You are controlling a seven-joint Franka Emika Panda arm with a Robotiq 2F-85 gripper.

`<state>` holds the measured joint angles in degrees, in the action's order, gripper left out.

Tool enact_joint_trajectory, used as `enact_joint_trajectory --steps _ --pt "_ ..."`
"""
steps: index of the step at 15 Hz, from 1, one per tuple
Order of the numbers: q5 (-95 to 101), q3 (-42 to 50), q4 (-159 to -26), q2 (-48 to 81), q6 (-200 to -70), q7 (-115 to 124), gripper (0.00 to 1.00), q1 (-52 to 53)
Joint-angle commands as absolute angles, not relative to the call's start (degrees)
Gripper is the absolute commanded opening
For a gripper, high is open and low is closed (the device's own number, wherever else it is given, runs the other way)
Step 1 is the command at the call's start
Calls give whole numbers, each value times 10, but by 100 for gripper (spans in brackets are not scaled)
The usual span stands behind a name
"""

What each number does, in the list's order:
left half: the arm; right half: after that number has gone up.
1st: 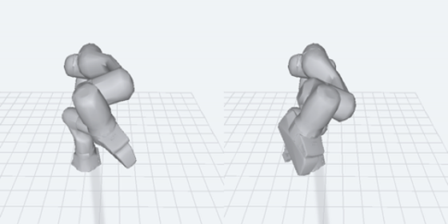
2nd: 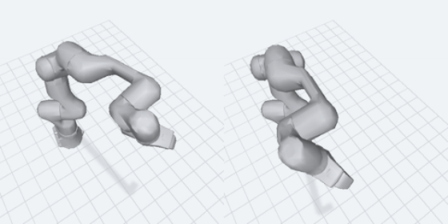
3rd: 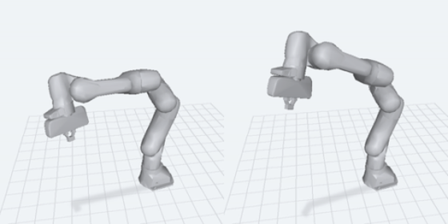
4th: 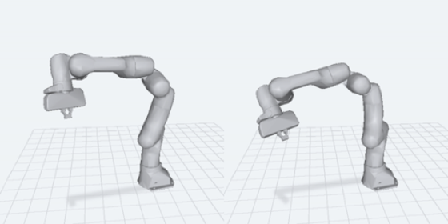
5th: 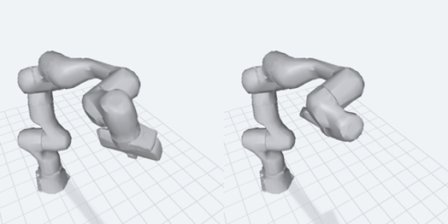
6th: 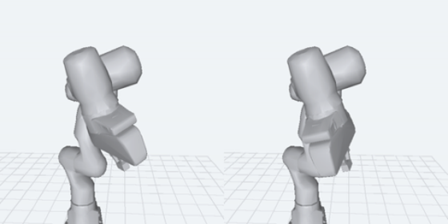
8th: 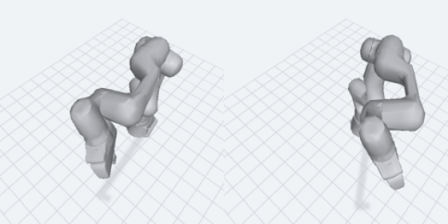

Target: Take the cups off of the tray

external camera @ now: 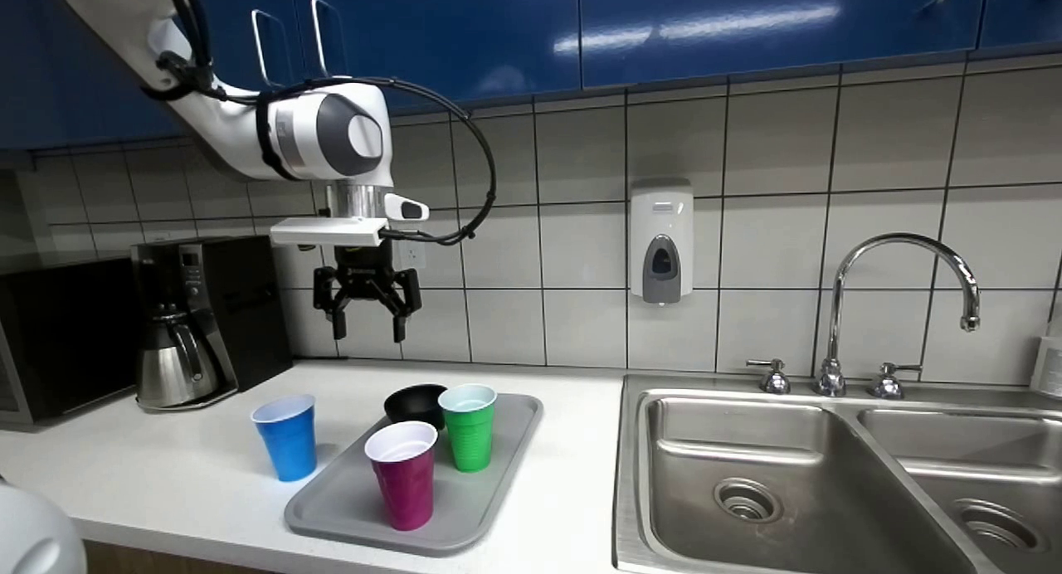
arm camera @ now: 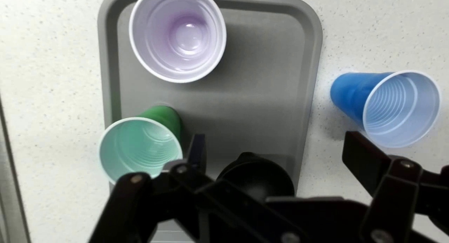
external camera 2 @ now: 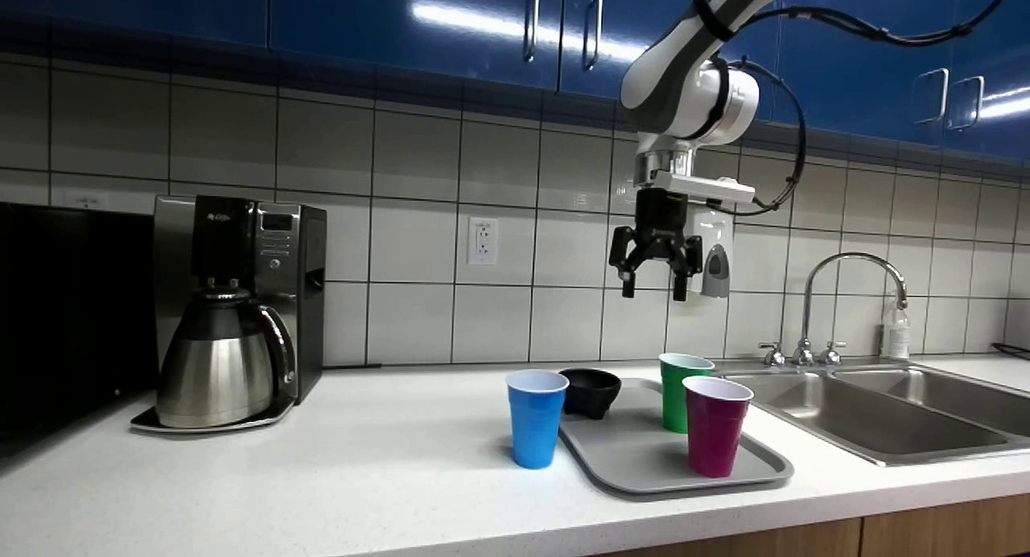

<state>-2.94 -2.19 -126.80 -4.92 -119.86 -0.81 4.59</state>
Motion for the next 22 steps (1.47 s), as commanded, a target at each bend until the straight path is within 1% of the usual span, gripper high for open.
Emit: enact_joint_trajectory --steps 1,13,14,17,22 --pt "-23 -11 -1285 -90 -1172 -30 100 28" --pt "-27 61 -1313 -108 -1163 -173 100 -16" --pt "-30 46 -1305 -95 -1177 -135 100 -7" --pt "-30 61 -1309 -95 -1177 -162 100 -16" --pt "-30 60 -1310 -95 -1177 -163 100 -16"
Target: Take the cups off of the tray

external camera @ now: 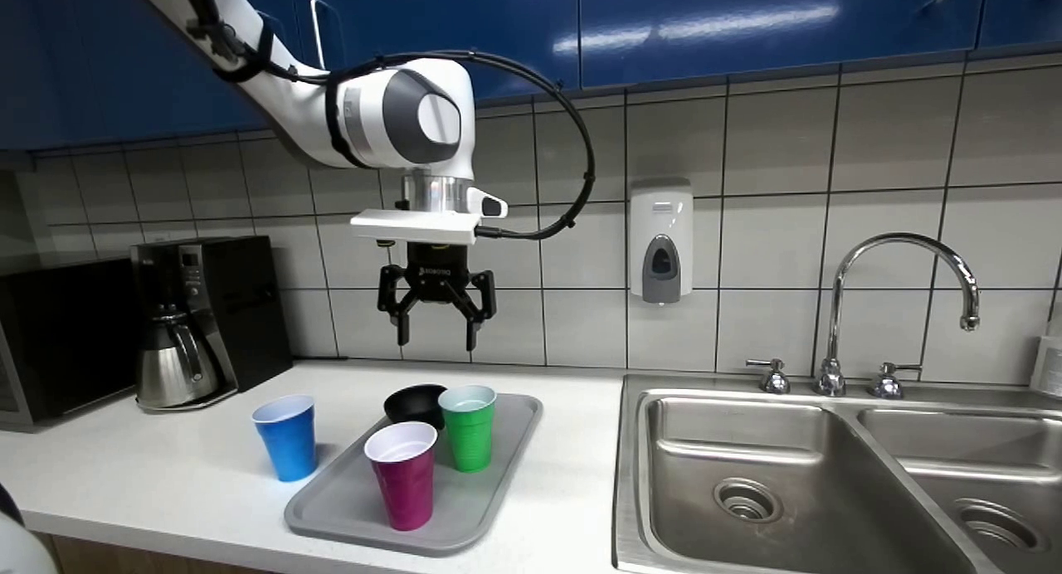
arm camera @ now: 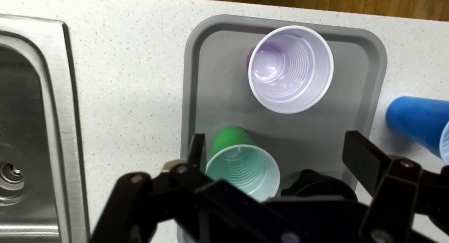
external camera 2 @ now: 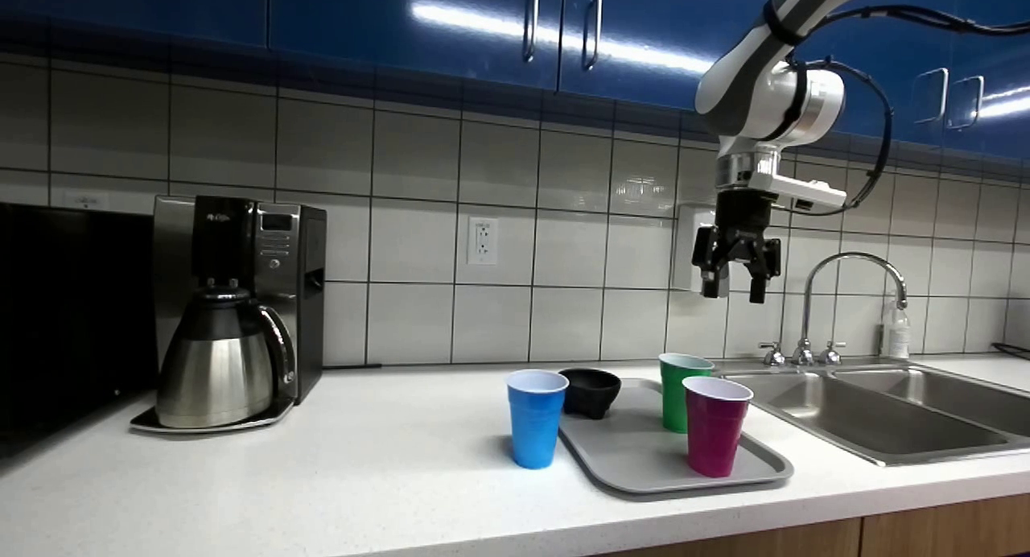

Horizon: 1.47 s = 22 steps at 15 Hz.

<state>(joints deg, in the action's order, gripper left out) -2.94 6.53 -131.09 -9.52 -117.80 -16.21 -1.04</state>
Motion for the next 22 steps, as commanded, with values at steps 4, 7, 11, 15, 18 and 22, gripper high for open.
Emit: enact_joint_trajectory --steps 4,7,11,15,18,22 --pt "-36 67 -1306 -92 -1176 -182 100 -19" --pt "-43 85 -1297 -79 -1170 -238 100 -27" --pt "-49 107 -1289 -58 -1172 -300 100 -40" --pt "-54 117 -1272 -26 -1182 -329 100 -52" --pt "-55 113 -1255 3 -1189 -332 100 -58" --pt "-56 104 -1228 46 -1204 -325 100 -61"
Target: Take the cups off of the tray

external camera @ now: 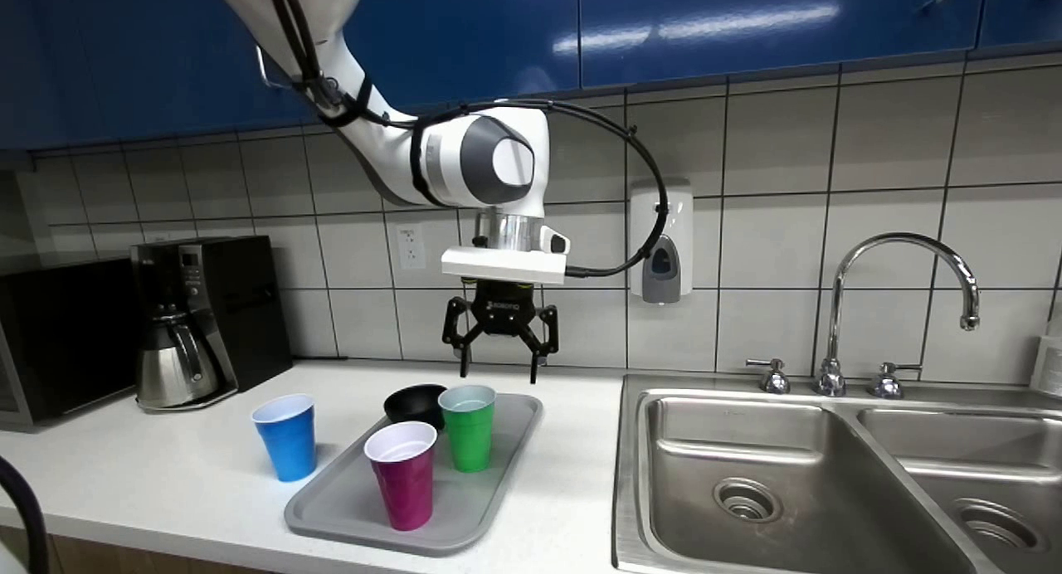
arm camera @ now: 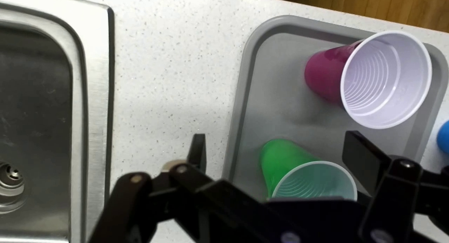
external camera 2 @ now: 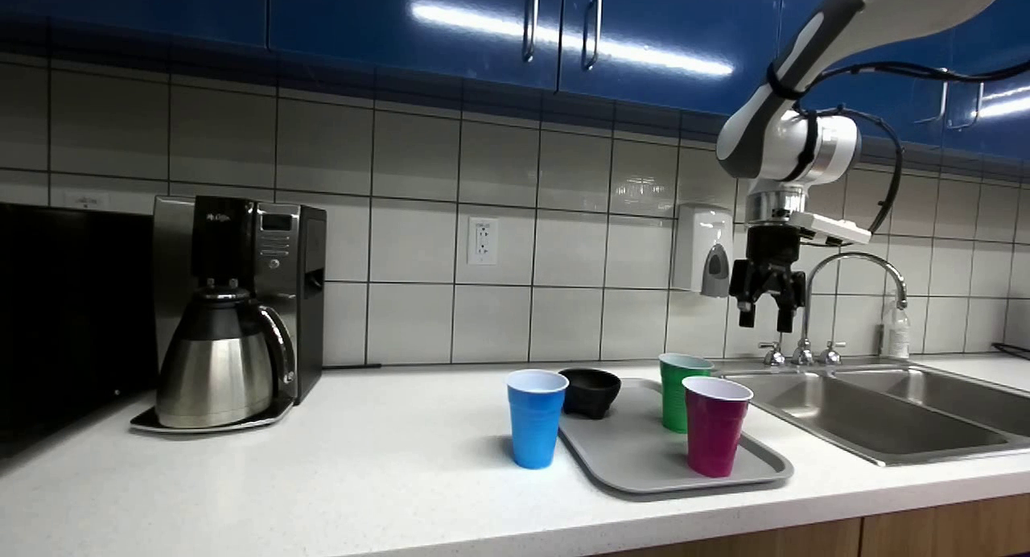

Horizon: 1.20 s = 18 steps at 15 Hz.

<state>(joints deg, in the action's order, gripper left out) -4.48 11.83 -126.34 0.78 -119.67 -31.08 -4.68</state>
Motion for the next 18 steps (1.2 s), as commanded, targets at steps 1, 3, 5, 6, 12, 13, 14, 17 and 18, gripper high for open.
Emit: enact_joint_trajectory --steps 1,3,5,6,12,13,14,17,18 --pt "-55 101 -1221 57 -1207 -323 100 -61" --pt "-54 94 -1207 78 -1217 -320 100 -62" --pt "-52 86 -1195 97 -1225 -316 100 -63" --pt "-51 82 -1190 105 -1232 -313 100 -63" --pt "-41 61 -1177 137 -1282 -292 100 -61" --pt "-39 58 -1177 141 -1293 -287 100 -60" --pt "-39 55 -1176 144 -1301 -283 100 -60" --pt "-35 48 -1180 152 -1330 -268 100 -58" --pt "-35 46 -1181 155 -1337 -264 100 -57"
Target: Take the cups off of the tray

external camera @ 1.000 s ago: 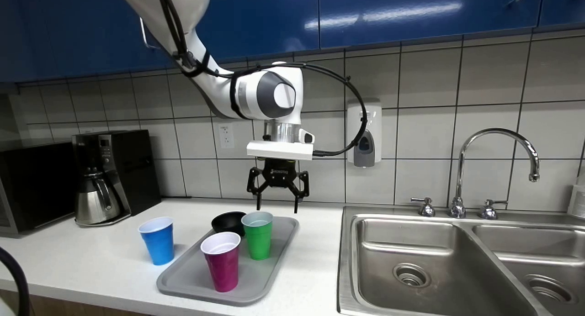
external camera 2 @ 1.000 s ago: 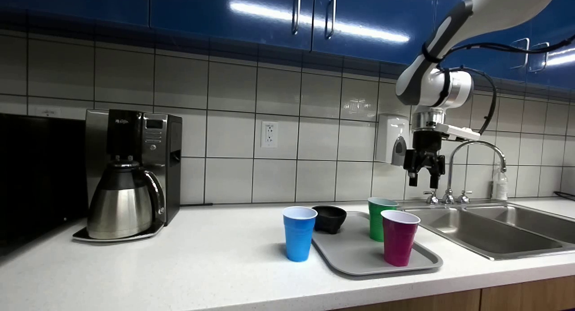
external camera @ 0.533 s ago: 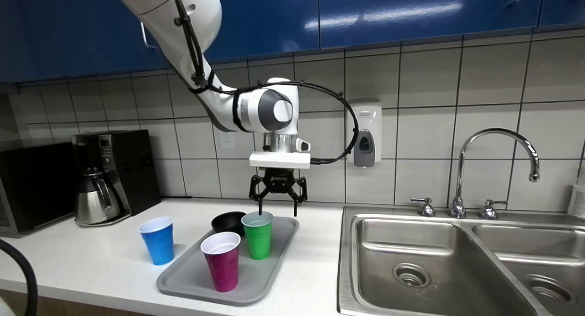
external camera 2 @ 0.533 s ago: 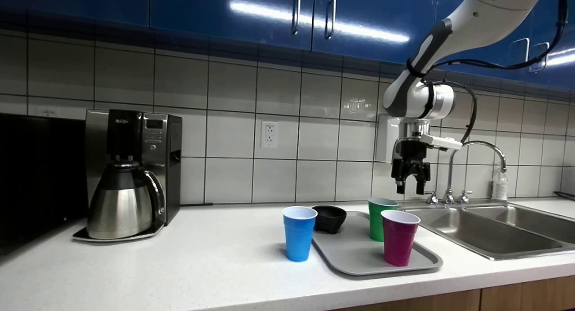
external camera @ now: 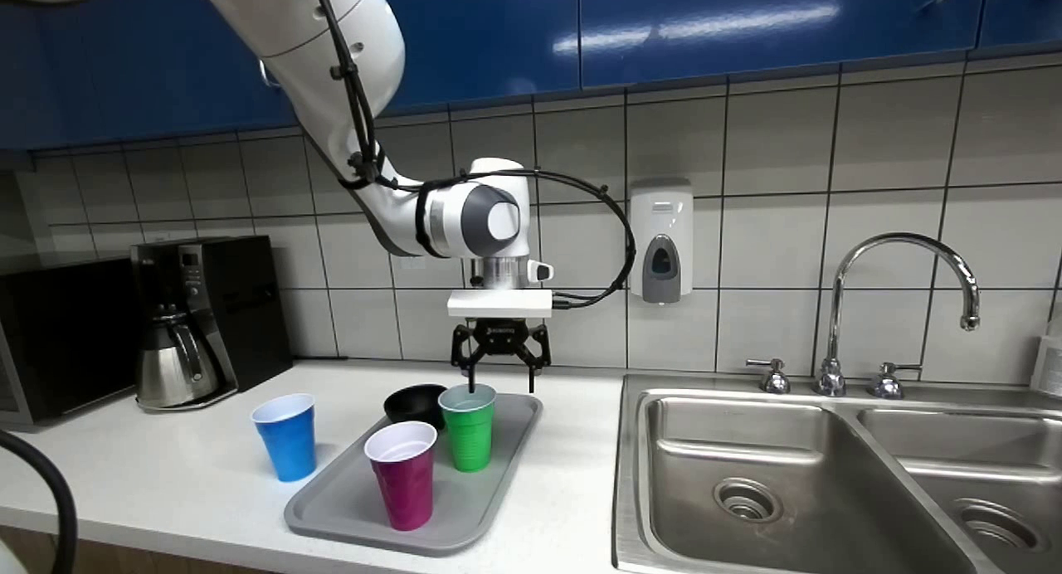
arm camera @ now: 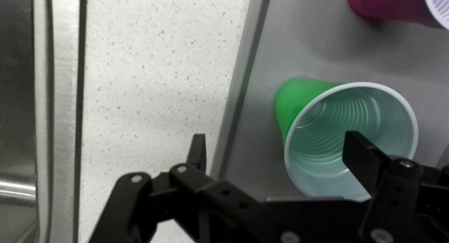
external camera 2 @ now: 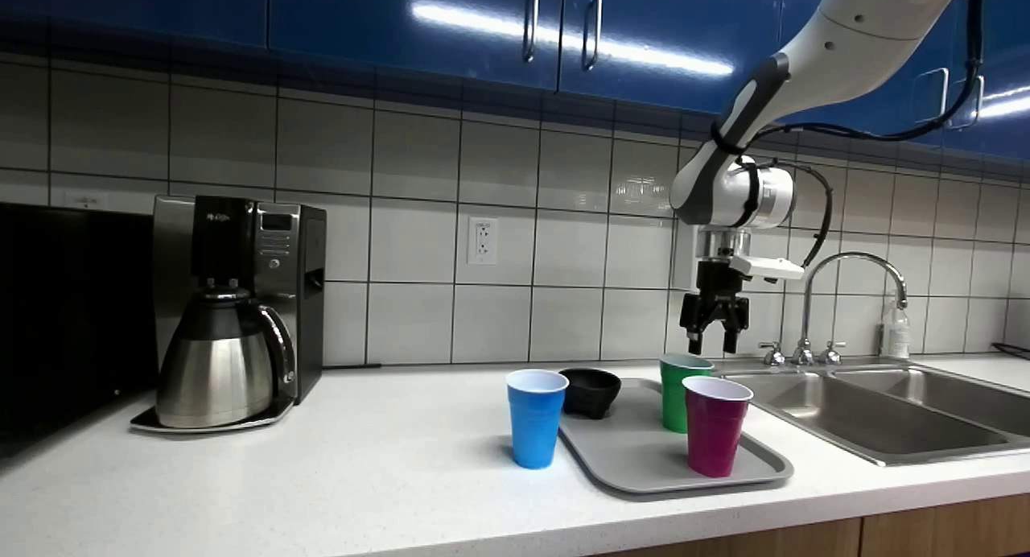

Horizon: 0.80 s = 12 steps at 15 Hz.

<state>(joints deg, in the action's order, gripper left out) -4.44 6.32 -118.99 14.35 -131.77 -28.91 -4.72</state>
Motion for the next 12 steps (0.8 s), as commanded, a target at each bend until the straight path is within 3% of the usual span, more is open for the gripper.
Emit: enact_joint_trajectory --steps 1,12 --pt "-34 44 -1183 158 -1346 -259 100 -57" --pt "-23 27 -1202 179 -1406 -227 100 -52"
